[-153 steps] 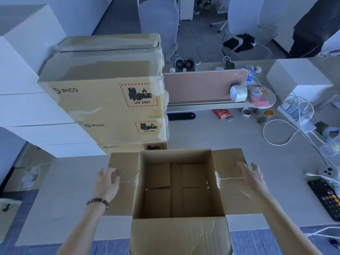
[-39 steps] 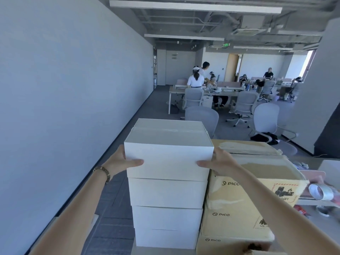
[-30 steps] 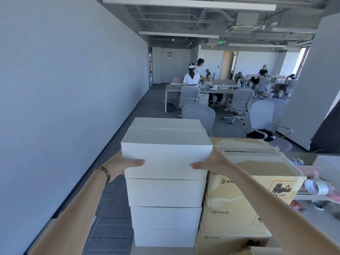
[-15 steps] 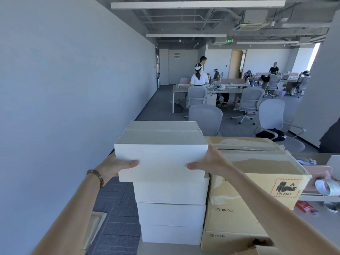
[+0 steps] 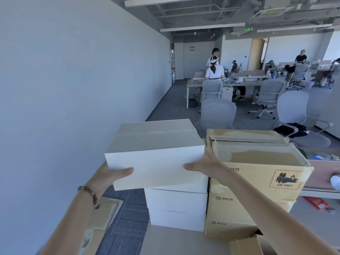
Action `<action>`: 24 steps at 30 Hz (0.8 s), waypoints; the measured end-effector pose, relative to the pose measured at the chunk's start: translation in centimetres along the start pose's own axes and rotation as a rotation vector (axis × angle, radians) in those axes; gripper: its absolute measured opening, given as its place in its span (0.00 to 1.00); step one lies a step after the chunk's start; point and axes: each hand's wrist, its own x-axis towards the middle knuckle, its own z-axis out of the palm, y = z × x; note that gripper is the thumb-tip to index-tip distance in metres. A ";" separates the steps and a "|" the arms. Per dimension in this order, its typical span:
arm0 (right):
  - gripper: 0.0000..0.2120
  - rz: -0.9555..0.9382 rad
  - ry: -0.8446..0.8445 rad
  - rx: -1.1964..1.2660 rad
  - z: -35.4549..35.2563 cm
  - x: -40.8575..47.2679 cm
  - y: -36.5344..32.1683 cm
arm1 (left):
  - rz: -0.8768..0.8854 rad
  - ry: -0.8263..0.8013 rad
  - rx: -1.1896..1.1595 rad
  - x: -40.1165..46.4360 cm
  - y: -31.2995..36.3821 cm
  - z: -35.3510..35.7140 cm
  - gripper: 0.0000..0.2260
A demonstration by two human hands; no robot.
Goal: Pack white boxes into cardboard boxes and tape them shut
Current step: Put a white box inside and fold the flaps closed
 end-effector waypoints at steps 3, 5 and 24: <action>0.53 0.032 -0.095 0.080 -0.1 -1.3 0.3 | -0.003 0.076 0.016 -2.9 0.3 1.1 0.41; 0.54 0.011 -0.137 0.115 -0.2 -2.2 0.7 | -0.003 0.117 0.021 -4.8 0.5 1.9 0.42; 0.47 -0.168 -0.252 0.201 -6.7 -13.8 6.2 | -0.028 0.298 0.102 -15.6 -2.6 11.0 0.29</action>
